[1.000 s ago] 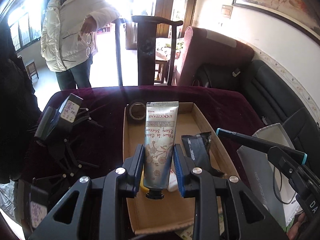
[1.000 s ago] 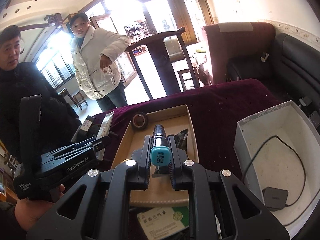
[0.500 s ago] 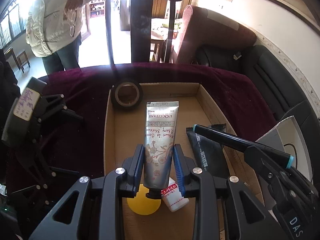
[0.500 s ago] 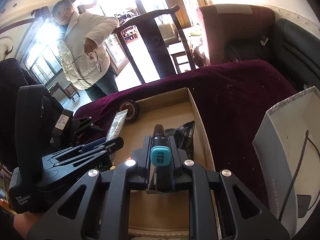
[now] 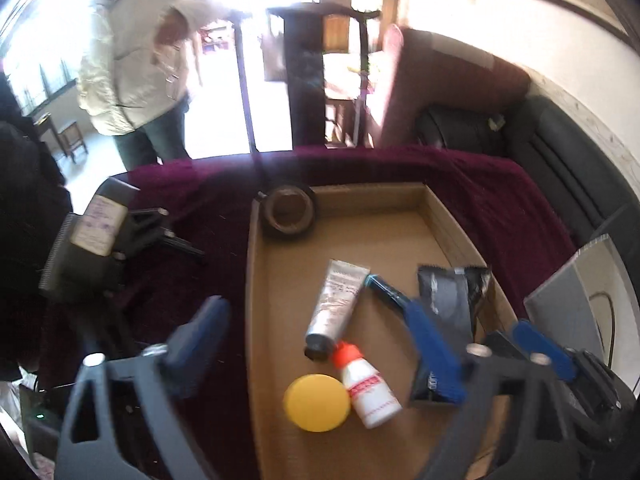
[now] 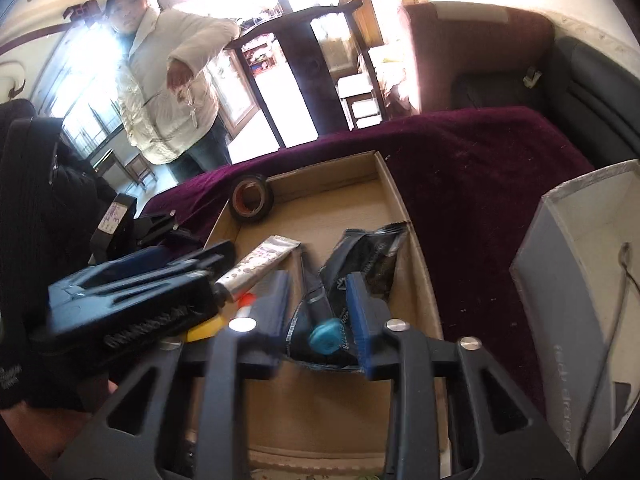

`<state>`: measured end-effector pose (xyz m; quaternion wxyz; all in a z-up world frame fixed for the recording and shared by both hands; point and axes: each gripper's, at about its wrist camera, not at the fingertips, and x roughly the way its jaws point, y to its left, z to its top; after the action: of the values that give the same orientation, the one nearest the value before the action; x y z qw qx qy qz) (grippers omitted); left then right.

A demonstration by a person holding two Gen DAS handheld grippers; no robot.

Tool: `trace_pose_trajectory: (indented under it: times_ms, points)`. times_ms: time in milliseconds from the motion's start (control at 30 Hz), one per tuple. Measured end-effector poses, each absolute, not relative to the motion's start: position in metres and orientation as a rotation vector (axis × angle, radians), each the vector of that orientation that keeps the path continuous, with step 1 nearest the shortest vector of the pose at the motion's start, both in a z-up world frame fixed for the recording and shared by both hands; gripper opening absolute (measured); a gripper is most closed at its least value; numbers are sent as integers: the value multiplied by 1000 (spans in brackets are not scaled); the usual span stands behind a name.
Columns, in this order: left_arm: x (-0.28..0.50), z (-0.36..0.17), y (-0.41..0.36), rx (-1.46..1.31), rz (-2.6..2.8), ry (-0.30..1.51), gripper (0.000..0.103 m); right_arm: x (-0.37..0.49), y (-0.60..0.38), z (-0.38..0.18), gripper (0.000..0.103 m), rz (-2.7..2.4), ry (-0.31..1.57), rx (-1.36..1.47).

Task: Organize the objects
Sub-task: 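Open both tools to drop the marker and tube into the tray, then move both open tools back over the remaining objects on the table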

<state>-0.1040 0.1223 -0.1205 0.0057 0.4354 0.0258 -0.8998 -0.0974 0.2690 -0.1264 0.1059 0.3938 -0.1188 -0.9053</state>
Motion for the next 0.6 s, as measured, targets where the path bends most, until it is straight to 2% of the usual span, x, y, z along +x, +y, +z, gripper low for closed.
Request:
trace_pose_trajectory:
  times_ms: [33, 67, 100, 133, 600]
  points:
    - [-103, -118, 117, 1354, -2810, 99, 103, -95, 272, -124, 51, -2677, -359, 1147]
    - [-101, -114, 113, 1349, -2805, 119, 103, -92, 275, -122, 78, -2684, -369, 1137]
    - [-99, -111, 111, 1334, -2806, 121, 103, -89, 277, -120, 95, -2687, -370, 1131]
    - [-95, -106, 110, 1308, -2813, 114, 103, -86, 278, -118, 99, -2693, -366, 1123]
    - [-21, -50, 101, 1059, -2922, 134, 103, -30, 281, -74, 102, -2742, -322, 1004]
